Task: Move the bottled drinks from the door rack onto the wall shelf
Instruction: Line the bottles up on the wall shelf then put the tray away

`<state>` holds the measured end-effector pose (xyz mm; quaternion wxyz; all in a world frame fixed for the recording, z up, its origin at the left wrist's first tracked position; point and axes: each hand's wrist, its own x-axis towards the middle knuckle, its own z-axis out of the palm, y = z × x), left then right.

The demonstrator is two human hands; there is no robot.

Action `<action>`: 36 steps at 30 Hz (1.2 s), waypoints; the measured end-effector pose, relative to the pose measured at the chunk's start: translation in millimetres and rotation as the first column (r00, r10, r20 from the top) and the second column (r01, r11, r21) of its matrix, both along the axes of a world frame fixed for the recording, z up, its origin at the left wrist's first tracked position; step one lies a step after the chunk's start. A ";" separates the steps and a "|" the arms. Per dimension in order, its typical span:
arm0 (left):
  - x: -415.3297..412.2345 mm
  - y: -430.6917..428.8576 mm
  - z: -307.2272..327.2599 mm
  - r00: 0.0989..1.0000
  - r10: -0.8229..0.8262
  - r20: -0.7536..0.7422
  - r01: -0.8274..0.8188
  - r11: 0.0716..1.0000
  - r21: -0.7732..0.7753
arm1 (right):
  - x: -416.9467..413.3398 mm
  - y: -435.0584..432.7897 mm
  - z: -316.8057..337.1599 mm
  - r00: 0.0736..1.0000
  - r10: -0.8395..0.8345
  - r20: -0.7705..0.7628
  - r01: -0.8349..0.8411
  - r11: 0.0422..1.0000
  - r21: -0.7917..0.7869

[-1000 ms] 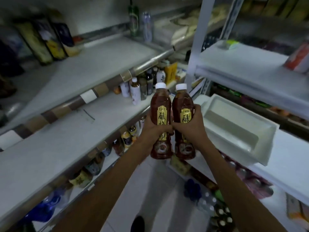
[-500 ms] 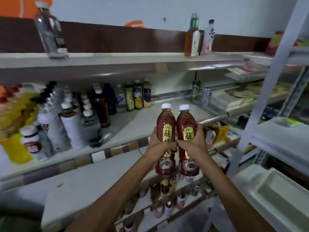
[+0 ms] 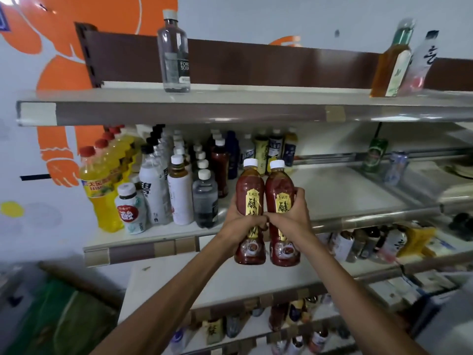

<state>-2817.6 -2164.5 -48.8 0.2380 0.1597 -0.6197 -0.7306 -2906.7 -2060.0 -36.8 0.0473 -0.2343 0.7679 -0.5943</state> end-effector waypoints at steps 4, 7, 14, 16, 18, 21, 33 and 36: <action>-3.3 -15.2 -7.6 1.000 0.024 0.011 -0.024 1.000 -0.011 | -7.1 -16.5 -7.0 1.000 0.020 0.016 -0.020 1.000 0.015; -9.7 -18.9 -11.4 0.999 0.036 0.021 -0.036 0.999 -0.006 | -16.3 -23.2 -8.8 0.998 0.055 0.031 -0.056 0.998 0.037; -41.1 -23.4 -12.6 0.996 0.087 0.036 -0.085 0.996 -0.039 | -53.8 -32.6 -14.0 0.993 0.110 0.048 -0.111 0.994 0.023; -50.7 -23.2 -9.7 0.992 0.122 0.045 -0.118 0.990 -0.074 | -67.9 -37.1 -13.1 0.990 0.136 0.047 -0.136 0.991 0.008; -61.0 -23.6 -6.8 0.985 0.164 0.049 -0.158 0.981 -0.116 | -81.3 -41.5 -12.4 0.987 0.154 0.046 -0.153 0.988 -0.015; -78.0 -24.4 -5.4 0.964 0.262 0.037 -0.252 0.951 -0.180 | -96.4 -47.6 -11.0 0.984 0.173 0.044 -0.172 0.985 -0.028; -134.0 -43.7 -20.1 0.764 0.642 -0.061 -0.584 0.648 -0.489 | -145.1 -53.0 -18.3 0.994 0.110 0.002 -0.110 0.993 -0.031; -143.9 -58.0 -24.8 0.690 0.723 -0.020 -0.624 0.581 -0.523 | -156.7 -55.4 -17.2 0.993 0.119 -0.025 -0.120 0.992 -0.031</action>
